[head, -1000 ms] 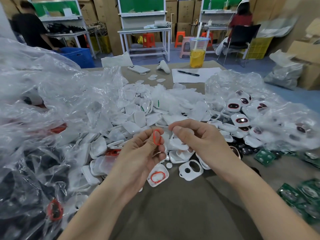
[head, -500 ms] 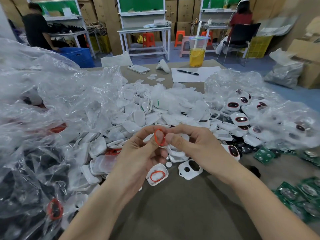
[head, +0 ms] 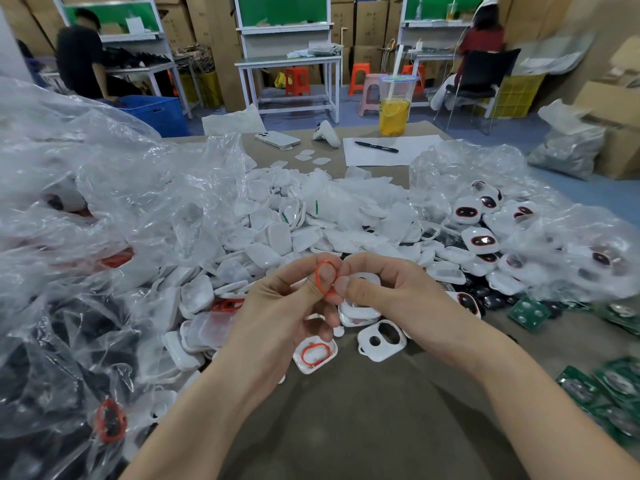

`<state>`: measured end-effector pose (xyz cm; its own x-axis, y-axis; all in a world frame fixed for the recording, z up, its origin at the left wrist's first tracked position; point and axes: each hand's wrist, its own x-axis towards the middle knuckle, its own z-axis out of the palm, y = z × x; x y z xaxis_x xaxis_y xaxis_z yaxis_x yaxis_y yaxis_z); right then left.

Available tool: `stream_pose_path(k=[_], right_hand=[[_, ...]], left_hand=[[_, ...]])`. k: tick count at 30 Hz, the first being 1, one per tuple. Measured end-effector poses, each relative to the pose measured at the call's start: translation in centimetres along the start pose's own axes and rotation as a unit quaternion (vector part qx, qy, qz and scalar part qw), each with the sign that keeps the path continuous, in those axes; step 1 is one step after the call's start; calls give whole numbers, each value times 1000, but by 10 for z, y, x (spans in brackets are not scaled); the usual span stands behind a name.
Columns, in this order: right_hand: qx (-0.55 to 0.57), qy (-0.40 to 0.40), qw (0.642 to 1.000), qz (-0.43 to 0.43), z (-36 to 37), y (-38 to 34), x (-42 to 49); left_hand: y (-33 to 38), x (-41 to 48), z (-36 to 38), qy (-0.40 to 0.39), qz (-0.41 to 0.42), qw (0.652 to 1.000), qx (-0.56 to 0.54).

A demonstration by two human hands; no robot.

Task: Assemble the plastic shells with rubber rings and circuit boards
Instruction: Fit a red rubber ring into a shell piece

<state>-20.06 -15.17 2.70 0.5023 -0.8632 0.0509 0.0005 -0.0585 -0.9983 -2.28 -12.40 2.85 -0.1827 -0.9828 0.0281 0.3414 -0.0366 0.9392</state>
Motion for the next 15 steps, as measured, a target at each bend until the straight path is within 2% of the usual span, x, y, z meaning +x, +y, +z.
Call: stream_pose_path(k=[5, 9, 15], right_hand=[[6, -7, 1000, 10, 0, 1, 1], [15, 17, 1000, 18, 2, 1, 3], [18, 4, 1000, -11, 1, 2, 1]], left_hand=[[-2, 0, -1, -2, 8, 1000, 8], [-4, 0, -2, 4, 23, 999, 29], [-7, 0, -3, -1, 47, 995, 88]])
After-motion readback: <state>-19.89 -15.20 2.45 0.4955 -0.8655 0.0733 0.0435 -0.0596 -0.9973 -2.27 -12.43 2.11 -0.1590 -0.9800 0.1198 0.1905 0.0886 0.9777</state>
